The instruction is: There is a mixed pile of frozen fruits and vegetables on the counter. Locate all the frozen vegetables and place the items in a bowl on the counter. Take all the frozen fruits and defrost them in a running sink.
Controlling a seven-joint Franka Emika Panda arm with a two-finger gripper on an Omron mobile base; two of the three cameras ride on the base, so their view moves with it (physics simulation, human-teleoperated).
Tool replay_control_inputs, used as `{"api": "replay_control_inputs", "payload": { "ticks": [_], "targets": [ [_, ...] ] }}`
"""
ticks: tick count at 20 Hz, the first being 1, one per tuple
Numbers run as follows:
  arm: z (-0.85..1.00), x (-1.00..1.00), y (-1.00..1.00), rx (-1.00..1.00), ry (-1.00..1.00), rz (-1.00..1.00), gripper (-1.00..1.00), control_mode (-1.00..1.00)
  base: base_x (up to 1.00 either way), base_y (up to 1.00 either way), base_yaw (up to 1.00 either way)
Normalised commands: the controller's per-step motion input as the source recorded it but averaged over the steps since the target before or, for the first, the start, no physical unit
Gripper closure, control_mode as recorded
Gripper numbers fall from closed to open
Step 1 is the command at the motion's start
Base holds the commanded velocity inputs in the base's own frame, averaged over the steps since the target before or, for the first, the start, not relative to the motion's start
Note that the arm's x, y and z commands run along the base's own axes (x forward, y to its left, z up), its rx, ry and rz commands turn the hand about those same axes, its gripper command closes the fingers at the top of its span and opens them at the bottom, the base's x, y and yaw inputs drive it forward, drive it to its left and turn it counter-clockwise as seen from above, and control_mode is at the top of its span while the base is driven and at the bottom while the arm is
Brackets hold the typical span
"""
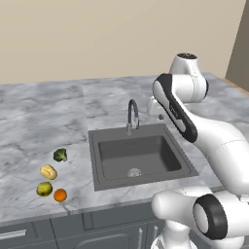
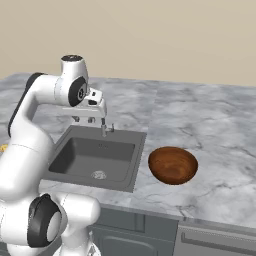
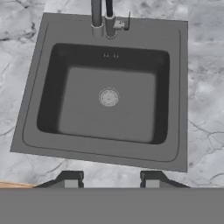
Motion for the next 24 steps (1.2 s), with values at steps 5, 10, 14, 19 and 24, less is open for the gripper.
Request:
{"api": "replay_control_inputs", "payload": {
  "ticks": [5,10,14,19,24],
  "targets": [
    [-0.04,0.0,0.09,0.0,0.0,0.0,-1.0,-1.0,0.0,0.0,0.0],
    [-0.07,0.0,0.31,0.0,0.0,0.0,-1.0,-1.0,0.0,0.0,0.0],
    [-0.17,0.0,0.47,0.0,0.0,0.0,-1.0,-1.0,0.0,0.0,0.0],
    [-0.18,0.0,0.42,0.0,0.0,0.0,-1.0,-1.0,0.0,0.0,0.0],
    [-0.21,0.03,0.35,0.0,0.0,0.0,-1.0,-1.0,0.0,0.0,0.0]
  ]
}}
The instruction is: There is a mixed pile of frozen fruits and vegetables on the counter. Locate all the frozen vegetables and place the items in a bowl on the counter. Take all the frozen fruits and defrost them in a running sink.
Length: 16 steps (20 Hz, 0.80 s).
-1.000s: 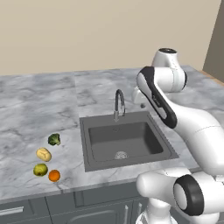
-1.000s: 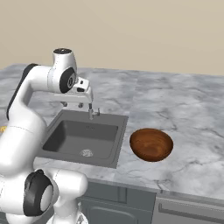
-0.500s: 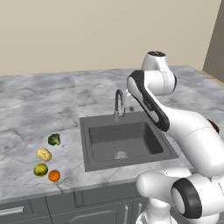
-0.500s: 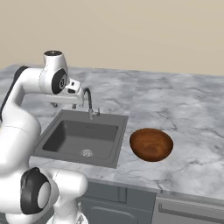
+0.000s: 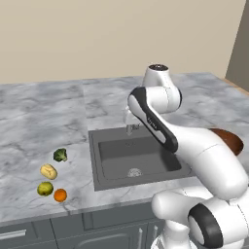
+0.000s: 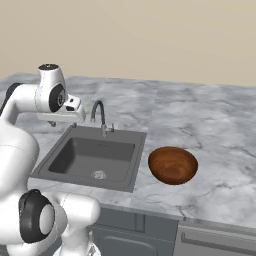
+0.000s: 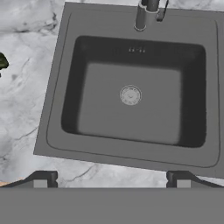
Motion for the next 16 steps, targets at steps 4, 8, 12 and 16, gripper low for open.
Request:
{"api": "replay_control_inputs", "payload": {
  "ticks": [4,8,12,16],
  "targets": [
    [-0.23,0.08,0.32,0.0,0.0,0.0,-1.0,-1.0,0.0,0.0,0.0],
    [-0.22,0.11,0.35,0.0,0.0,0.0,-1.0,-1.0,0.0,0.0,0.0],
    [-0.19,0.08,0.36,0.0,0.0,0.0,-1.0,-1.0,0.0,0.0,0.0],
    [-0.19,0.01,0.4,0.0,0.0,0.0,-1.0,-1.0,0.0,0.0,0.0]
  ]
}}
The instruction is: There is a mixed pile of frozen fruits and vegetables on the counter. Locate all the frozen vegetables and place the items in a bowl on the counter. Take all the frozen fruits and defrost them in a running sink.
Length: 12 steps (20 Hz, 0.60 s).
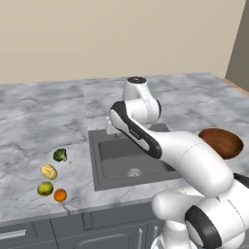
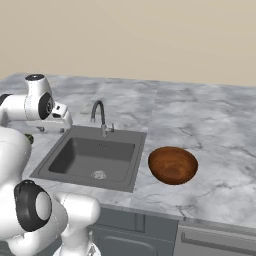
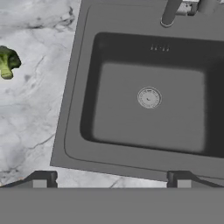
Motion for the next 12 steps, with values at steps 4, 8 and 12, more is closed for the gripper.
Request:
{"api": "replay_control_inputs", "payload": {
  "ticks": [4,8,12],
  "targets": [
    [-0.17,0.0,0.43,0.0,0.0,0.0,-1.0,-1.0,0.0,0.0,0.0],
    [-0.15,0.0,0.45,0.0,0.0,0.0,-1.0,-1.0,0.0,0.0,0.0],
    [-0.11,0.0,0.43,0.0,0.0,0.0,-1.0,-1.0,0.0,0.0,0.0]
  ]
}}
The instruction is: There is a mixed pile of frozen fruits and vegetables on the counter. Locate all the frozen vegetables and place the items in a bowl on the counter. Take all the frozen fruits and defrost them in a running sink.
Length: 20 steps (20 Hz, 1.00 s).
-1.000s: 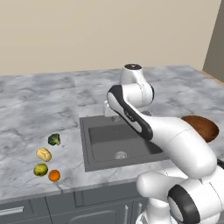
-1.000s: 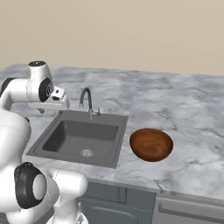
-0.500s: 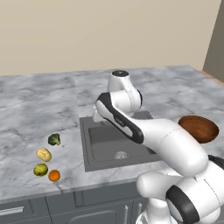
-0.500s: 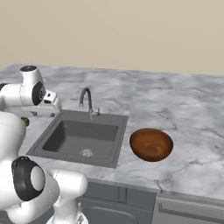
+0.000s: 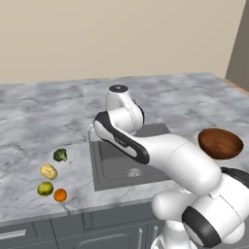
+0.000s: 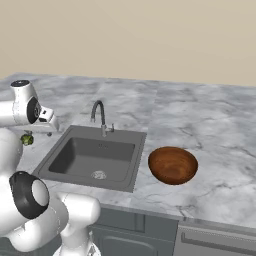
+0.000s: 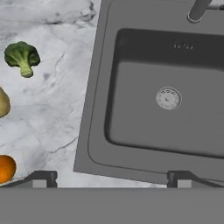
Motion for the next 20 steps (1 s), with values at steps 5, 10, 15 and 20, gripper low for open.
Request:
{"api": "replay_control_inputs", "payload": {
  "ticks": [5,10,15,20],
  "targets": [
    [-0.1,0.1,0.39,-0.01,0.0,0.0,-1.0,-1.0,0.0,0.0,0.0],
    [-0.17,0.21,0.34,-0.02,0.0,0.0,-1.0,-1.0,0.0,0.0,0.0],
    [-0.23,0.15,0.36,-0.01,0.0,0.0,-1.0,-1.0,0.0,0.0,0.0],
    [-0.17,0.02,0.38,0.0,0.0,0.03,-1.0,-1.0,0.0,0.0,0.0]
  ]
}}
